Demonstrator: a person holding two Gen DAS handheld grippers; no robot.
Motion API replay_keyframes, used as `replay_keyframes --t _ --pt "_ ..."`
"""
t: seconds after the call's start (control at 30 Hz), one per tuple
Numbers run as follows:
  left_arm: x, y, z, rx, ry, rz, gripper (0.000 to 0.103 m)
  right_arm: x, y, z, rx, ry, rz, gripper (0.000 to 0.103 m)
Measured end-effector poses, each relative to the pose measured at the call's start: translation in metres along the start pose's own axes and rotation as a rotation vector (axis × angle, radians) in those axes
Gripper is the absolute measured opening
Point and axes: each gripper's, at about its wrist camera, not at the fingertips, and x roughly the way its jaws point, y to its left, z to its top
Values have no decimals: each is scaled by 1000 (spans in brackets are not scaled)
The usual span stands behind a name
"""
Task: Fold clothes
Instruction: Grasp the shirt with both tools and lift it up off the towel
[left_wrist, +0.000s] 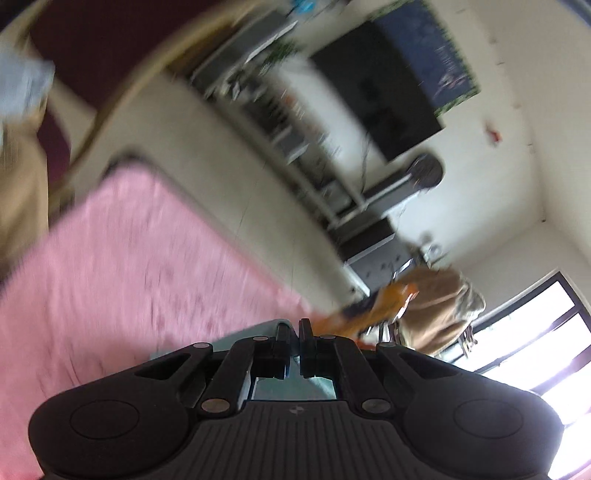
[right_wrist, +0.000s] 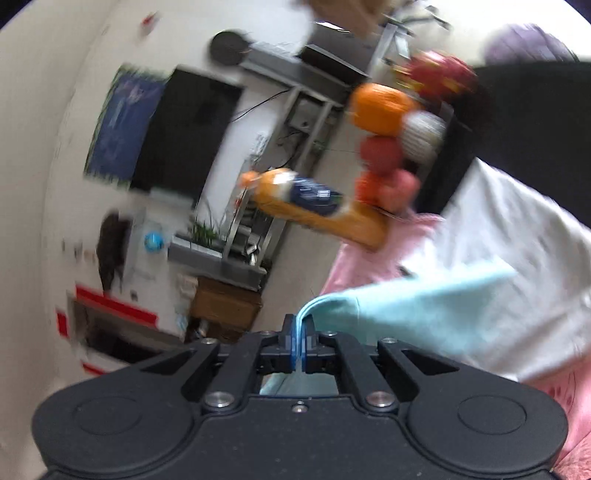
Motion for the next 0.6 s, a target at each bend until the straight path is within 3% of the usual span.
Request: replay_keyframes --t 0.2,0.27,0.33,0.47,0.6 --pt "-109 -63 38 171 -258 -73 2 -61 132 -18 -265 -148 268 2" --pt "-139 -70 43 195 -310 -73 2 -75 162 -28 -355 -152 251 2" --pt "-164 -73 45 203 -341 -93 2 -89 181 -36 -410 -165 267 2" --pt "-200 -74 44 189 -398 -171 2 -124 194 -46 -410 -243 421 2" --pt "-211 -80 49 156 -414 -213 2 -129 201 -47 -384 -279 470 2"
